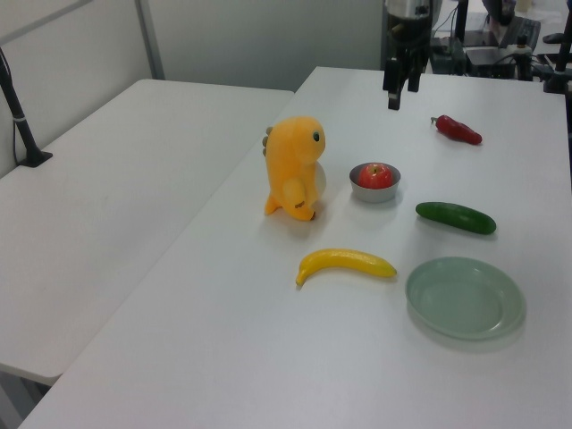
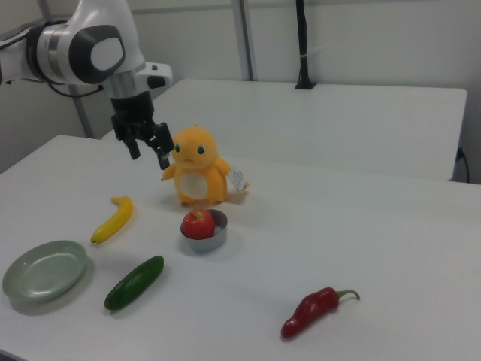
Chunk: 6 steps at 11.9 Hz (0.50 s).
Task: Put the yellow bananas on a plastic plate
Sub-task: 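Move the open gripper over the yellow banana and lower toward it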
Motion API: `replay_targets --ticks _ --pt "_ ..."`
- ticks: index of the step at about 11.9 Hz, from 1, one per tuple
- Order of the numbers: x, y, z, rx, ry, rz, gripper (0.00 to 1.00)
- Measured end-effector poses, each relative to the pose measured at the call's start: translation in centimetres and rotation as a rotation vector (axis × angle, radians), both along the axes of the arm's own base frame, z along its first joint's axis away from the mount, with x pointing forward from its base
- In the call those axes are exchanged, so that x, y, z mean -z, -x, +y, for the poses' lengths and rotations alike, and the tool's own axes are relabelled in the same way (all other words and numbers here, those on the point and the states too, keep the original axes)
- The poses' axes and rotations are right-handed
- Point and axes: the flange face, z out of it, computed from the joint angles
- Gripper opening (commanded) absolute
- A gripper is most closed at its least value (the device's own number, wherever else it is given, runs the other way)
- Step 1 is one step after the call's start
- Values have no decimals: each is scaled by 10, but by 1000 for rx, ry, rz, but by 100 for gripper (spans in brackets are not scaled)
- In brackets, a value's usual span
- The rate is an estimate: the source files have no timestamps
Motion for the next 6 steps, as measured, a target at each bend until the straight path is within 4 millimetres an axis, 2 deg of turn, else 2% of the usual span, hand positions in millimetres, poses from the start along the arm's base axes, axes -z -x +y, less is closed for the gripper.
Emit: replay_targets --ticks 4,6 --pt "43 -11 81 -28 1 3 100" --pt "79 -22 119 -17 0 -18 100"
